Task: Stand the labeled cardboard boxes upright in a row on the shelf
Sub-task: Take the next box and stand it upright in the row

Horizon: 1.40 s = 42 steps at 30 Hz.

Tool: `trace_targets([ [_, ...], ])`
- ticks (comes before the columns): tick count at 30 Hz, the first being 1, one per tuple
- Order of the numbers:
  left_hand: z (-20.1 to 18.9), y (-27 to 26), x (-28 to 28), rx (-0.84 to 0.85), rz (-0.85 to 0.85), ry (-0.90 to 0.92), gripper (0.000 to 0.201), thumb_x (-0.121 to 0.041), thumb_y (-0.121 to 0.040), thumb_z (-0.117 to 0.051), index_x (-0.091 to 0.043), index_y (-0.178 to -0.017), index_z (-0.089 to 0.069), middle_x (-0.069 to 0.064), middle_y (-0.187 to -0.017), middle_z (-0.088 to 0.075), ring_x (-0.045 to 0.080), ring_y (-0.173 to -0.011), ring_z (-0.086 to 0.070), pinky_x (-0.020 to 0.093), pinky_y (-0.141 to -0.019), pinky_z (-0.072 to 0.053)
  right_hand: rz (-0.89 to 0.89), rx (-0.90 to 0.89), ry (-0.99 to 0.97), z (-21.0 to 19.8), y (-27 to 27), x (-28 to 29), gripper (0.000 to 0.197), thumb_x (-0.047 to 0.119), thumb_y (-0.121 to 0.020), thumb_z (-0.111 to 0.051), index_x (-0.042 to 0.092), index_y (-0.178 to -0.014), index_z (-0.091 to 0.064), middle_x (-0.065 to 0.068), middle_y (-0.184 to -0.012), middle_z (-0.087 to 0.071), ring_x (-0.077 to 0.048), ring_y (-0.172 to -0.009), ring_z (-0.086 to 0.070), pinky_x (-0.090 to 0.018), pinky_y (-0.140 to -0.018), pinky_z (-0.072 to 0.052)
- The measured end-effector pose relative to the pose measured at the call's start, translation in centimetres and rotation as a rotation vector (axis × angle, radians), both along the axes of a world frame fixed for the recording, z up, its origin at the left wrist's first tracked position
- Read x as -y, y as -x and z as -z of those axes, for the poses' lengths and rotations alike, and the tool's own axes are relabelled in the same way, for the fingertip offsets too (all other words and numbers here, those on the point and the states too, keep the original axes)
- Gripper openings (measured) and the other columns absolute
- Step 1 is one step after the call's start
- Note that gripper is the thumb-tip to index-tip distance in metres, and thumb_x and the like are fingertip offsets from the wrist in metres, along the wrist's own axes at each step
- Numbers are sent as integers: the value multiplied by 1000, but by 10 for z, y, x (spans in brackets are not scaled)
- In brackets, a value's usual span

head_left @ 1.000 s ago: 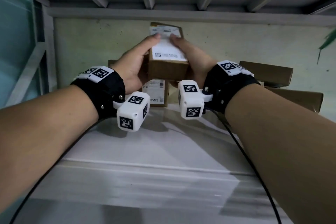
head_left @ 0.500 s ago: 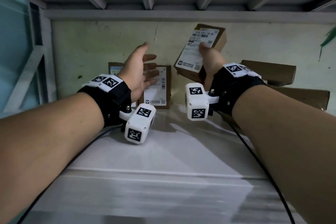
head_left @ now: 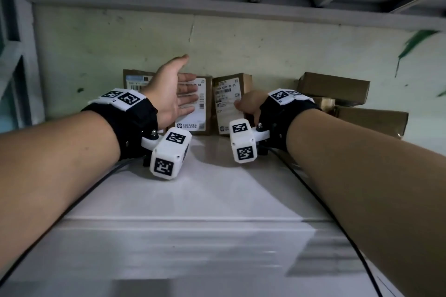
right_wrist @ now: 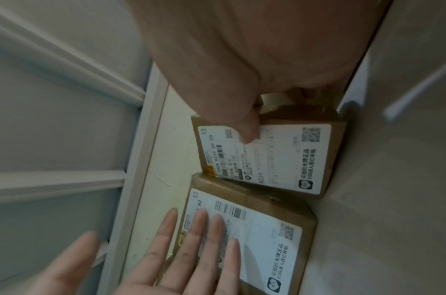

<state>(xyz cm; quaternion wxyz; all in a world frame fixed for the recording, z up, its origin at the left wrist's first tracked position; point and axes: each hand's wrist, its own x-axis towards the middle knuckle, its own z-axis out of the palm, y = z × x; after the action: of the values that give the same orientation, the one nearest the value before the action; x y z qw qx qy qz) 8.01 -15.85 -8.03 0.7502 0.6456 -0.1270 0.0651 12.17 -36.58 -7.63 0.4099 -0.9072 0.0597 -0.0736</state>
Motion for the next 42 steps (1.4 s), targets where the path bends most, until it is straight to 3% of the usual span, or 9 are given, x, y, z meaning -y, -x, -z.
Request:
trace_targets([
  [3,-2,3,1,-4,25,1,42,-50,-101,-53,-17,-123,-68,12,-132,-66,31,-122,-63,51,-115,-43,60,45,461,0,-18,6,27,42,-98,-55,17,-106,-61,-6,-126,-64,-31,-105,-61,-32,-96,-50],
  [6,-4,5,1,-11,27,5,35,-45,-102,-54,-18,-119,-69,13,-134,-66,31,-121,-63,52,-118,-41,-36,150,392,-5,16,-9,24,18,-105,-50,8,-126,-54,-13,-139,-54,-33,-130,-52,-33,-101,-42],
  [10,-5,4,0,-10,22,9,34,-42,-101,-56,-16,-117,-69,13,-130,-68,31,-120,-65,50,-118,-41,-143,9,-200,2,21,-16,64,22,-86,-65,6,-145,-45,-16,-153,-44,-35,-137,-47,-46,-112,-43],
  [15,-9,3,-3,-22,32,25,37,-43,-98,-59,-13,-119,-68,17,-133,-68,33,-116,-68,47,-116,-44,-97,51,-416,-2,23,-26,34,23,-90,-65,8,-116,-50,-18,-127,-50,-43,-116,-59,-57,-101,-50],
  [22,-8,5,-7,-21,19,4,42,-43,-97,-61,-13,-125,-68,17,-138,-68,31,-119,-69,49,-117,-43,-86,12,-410,0,25,-25,31,21,-93,-64,14,-113,-42,-13,-106,-47,-35,-89,-62,-53,-100,-51],
  [27,-6,2,-11,-40,10,-17,36,-45,-95,-62,-16,-116,-69,12,-121,-71,29,-121,-69,50,-112,-46,-113,23,-410,-2,26,-23,17,20,-93,-65,12,-94,-50,-14,-101,-46,-38,-119,-56,-55,-106,-46],
  [32,-1,-3,-11,-51,14,-30,32,-43,-95,-64,-16,-112,-66,7,-111,-68,24,-109,-68,46,-102,-50,-153,-38,-393,1,24,-24,37,28,-73,-74,15,-104,-59,-21,-131,-53,-43,-121,-59,-59,-104,-46],
  [37,-1,-5,-11,-57,26,-21,35,-38,-96,-64,-11,-118,-64,8,-111,-68,25,-111,-68,44,-99,-52,-146,-28,-426,3,26,-22,19,24,-86,-68,14,-97,-55,-14,-127,-51,-41,-121,-59,-57,-107,-43],
  [42,-1,0,-7,-108,81,-52,41,-43,-95,-63,-9,-119,-62,9,-106,-66,25,-108,-67,48,-107,-48,-182,-100,-488,1,27,-23,17,23,-98,-58,15,-84,-52,-7,-83,-50,-27,-97,-52,-37,-91,-38],
])
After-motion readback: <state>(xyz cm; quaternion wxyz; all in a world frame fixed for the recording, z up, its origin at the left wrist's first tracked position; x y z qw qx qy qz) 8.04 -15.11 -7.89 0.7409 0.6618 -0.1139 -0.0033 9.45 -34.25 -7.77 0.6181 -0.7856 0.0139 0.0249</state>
